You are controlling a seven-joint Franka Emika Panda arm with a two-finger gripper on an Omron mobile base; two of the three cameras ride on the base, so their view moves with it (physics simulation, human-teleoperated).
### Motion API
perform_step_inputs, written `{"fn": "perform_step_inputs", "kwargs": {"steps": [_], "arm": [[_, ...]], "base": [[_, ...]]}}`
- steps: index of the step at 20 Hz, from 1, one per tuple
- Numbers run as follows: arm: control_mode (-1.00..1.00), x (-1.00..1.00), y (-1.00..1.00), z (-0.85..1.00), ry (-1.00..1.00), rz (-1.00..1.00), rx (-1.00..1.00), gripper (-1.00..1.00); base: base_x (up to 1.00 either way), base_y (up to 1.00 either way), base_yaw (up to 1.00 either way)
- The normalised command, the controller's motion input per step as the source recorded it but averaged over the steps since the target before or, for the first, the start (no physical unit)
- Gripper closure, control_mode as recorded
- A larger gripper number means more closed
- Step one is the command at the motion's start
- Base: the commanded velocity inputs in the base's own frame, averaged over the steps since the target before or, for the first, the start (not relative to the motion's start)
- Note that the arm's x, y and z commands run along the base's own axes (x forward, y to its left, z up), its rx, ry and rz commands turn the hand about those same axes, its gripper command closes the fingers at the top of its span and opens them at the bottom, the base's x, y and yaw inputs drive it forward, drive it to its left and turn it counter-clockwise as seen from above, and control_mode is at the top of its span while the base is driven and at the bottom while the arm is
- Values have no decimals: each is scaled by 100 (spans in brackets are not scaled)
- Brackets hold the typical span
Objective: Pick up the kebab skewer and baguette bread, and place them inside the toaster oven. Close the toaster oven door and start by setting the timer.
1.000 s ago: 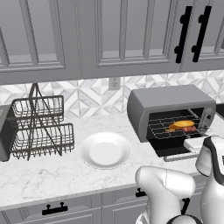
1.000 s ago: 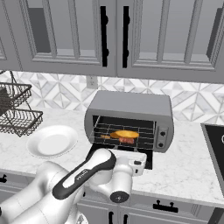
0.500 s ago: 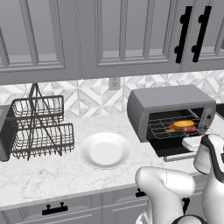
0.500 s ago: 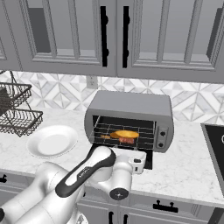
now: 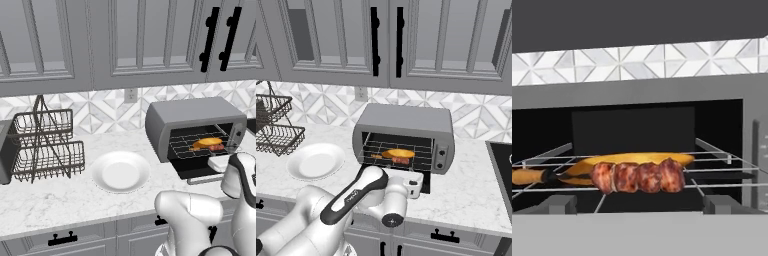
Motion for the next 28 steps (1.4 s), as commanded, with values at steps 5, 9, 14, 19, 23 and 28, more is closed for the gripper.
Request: {"fn": "perform_step_inputs", "kwargs": {"steps": [5,9,14,19,23,28], "arm": [[-100,10,0,-7,0,0,0,-100],[-100,3,0,-16,0,0,0,-100],[-100,4,0,-7,0,0,0,-100],[-100,18,0,0,0,0,0,-100],[-100,23,0,0,0,0,0,-100],[-100,26,0,0,0,0,0,-100]], "base": [[0,0,0],[0,0,0],[0,0,0],[0,0,0],[0,0,0],[0,0,0]]}}
